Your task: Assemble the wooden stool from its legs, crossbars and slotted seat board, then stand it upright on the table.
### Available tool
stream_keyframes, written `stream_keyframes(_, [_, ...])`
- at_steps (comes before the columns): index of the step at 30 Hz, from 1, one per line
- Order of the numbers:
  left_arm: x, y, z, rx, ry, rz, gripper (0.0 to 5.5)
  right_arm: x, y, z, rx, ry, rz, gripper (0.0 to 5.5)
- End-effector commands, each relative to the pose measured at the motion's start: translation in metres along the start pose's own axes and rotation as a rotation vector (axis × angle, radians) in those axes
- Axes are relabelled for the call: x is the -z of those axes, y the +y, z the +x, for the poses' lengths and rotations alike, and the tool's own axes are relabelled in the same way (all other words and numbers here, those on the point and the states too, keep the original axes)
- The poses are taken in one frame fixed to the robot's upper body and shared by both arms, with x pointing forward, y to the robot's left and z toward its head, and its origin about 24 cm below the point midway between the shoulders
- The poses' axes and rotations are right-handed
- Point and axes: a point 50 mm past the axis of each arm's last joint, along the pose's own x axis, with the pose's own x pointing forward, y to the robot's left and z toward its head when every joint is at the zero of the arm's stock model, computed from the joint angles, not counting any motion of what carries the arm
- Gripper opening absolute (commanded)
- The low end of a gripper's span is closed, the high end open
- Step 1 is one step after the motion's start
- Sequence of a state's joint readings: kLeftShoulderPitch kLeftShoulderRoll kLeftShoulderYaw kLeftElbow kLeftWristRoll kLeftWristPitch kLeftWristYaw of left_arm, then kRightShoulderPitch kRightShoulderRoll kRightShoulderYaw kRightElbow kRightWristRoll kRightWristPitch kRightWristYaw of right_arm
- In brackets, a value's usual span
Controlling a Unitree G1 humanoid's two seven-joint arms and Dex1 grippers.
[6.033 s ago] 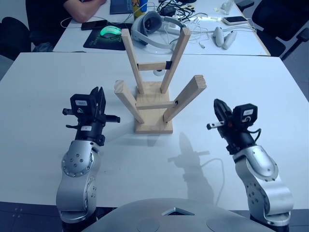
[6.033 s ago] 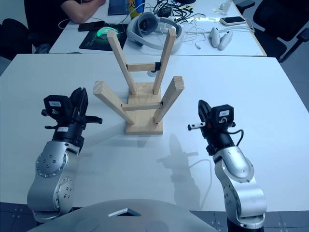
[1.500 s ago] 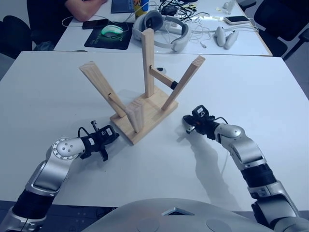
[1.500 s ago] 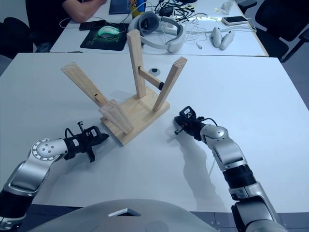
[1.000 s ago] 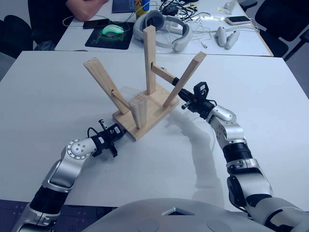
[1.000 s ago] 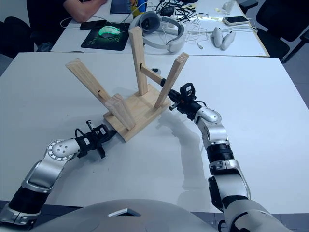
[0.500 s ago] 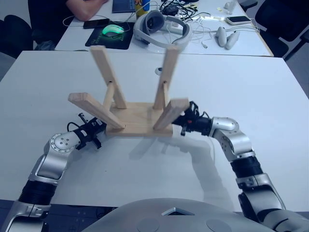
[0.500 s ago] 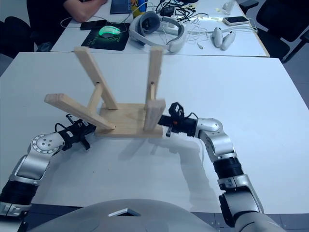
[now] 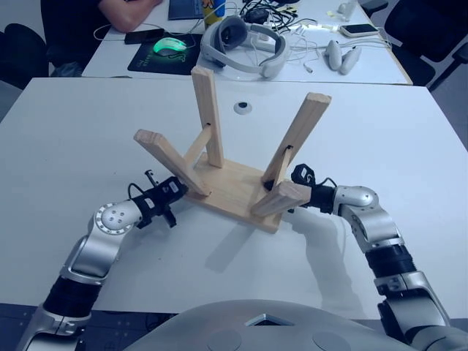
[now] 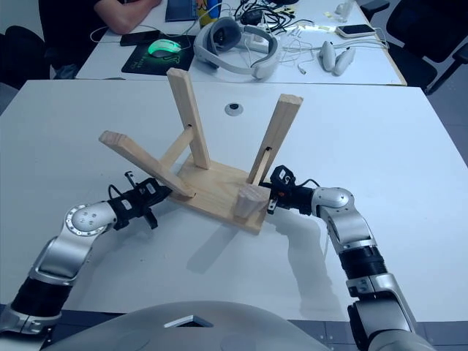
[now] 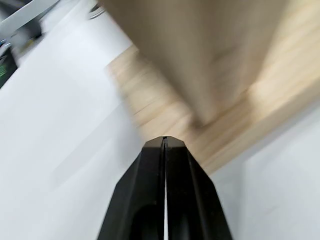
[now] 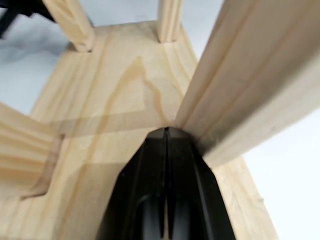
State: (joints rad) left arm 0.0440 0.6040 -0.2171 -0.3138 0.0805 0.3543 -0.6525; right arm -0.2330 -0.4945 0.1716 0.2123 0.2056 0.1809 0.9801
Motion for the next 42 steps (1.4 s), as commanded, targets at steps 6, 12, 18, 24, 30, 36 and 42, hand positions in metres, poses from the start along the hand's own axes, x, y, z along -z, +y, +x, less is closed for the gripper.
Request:
stream_keyframes(6, [-0.003, -0.002, 0.003, 0.013, 0.015, 0.016, 0.02, -0.022, -0.023, 0.021, -0.065, -0.014, -0.129, 0.00])
stream_keyframes(12, [-0.005, -0.004, 0.005, 0.035, 0.009, 0.020, 0.02, -0.026, -0.035, 0.023, -0.023, -0.037, -0.171, 0.00])
stream_keyframes(18, [-0.007, -0.005, 0.008, 0.046, 0.004, 0.023, 0.02, -0.038, -0.047, 0.035, -0.016, -0.047, -0.239, 0.00])
stream_keyframes(24, [-0.004, -0.004, 0.007, 0.025, 0.011, 0.018, 0.02, -0.040, -0.046, 0.034, -0.037, -0.058, -0.255, 0.00])
stream_keyframes(30, [0.001, 0.018, -0.005, -0.113, -0.022, 0.009, 0.58, -0.021, -0.047, -0.005, 0.089, -0.073, -0.192, 0.58])
stream_keyframes(36, [0.009, 0.028, -0.021, -0.172, -0.022, 0.007, 1.34, -0.016, -0.046, -0.038, 0.147, -0.042, -0.163, 1.35])
stream_keyframes(42, [0.025, 0.031, -0.039, -0.197, 0.007, 0.023, 2.23, 0.000, -0.033, -0.049, 0.149, -0.008, -0.093, 2.27])
